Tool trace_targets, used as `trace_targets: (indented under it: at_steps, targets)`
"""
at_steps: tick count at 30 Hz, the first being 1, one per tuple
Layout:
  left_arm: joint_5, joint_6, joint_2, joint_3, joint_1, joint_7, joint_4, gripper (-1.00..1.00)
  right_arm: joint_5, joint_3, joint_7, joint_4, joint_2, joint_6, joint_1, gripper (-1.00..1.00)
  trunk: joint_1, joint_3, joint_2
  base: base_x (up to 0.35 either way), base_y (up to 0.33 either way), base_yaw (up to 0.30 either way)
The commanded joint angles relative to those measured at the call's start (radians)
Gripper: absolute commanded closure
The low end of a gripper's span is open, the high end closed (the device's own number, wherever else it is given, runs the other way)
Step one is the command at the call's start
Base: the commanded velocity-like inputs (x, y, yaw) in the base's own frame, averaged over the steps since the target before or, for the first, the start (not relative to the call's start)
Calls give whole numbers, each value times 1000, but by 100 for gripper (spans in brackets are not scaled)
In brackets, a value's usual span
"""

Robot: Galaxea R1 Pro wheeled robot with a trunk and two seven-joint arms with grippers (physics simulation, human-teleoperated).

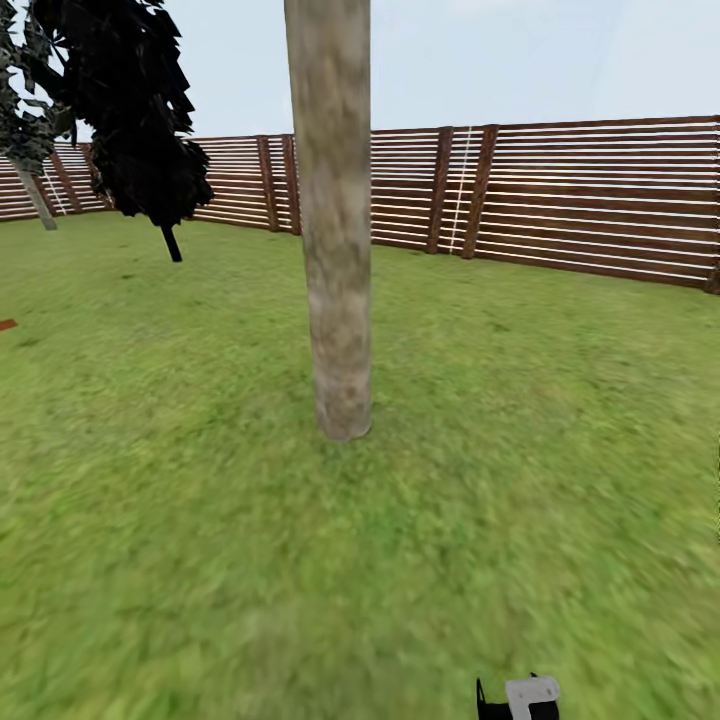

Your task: In the garden, pick up the pesticide atomizer on the floor and spray pesticide onto both trees until each tree trunk is fully covered.

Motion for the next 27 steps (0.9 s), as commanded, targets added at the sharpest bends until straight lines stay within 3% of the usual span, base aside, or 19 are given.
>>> trace_targets:
  at_steps: [1, 16, 18, 19, 20, 21, 22, 24, 25, 27]
  targets:
    - [0, 0, 0, 0, 0, 0, 0, 100, 0, 0, 0, 0, 0, 0, 0, -100, 0, 0, 0, 341, 0, -55]
    - [1, 0, 9, 0, 0, 1, -4, 100, -1, 0, 0, -3, 2, 2, 0, -100, 0, 0, 0, 341, 0, -3]
    - [-13, 4, 19, -10, -8, -16, -16, 100, 0, -2, 4, -18, 0, 3, -1, -100, 0, 0, 0, 341, 0, 0]
    - [-38, 2, 24, -25, -12, -32, -22, 100, 2, -1, 5, -49, -4, 3, -1, -100, 0, 0, 0, 341, 0, 0]
    - [-84, 2, 30, -58, -13, -79, -34, 100, 15, 0, 10, -92, -8, 3, 0, -100, 0, 0, 0, 341, 0, 0]
    - [-143, 4, 40, -99, -13, -160, -58, 100, 59, 1, 45, -147, -16, 6, 0, -100, 0, 0, 0, 341, 0, 0]
    - [-196, 9, 51, -130, -15, -260, -103, 100, 141, 1, 128, -194, -25, 22, 0, -100, 0, 0, 0, 341, 0, 0]
    - [-268, 20, 64, -155, -17, -461, -211, 100, 318, -2, 362, -240, -35, 117, -30, -100, 0, 0, 0, 341, 0, 0]
    - [-300, 29, 68, -160, -19, -563, -261, 100, 371, -2, 472, -253, -37, 164, -61, -100, 0, 0, 0, 341, 0, 0]
    - [-387, 58, 67, -163, -43, -758, -360, 100, 414, -2, 644, -274, -38, 206, -127, -100, 0, 0, 0, 241, 0, 0]
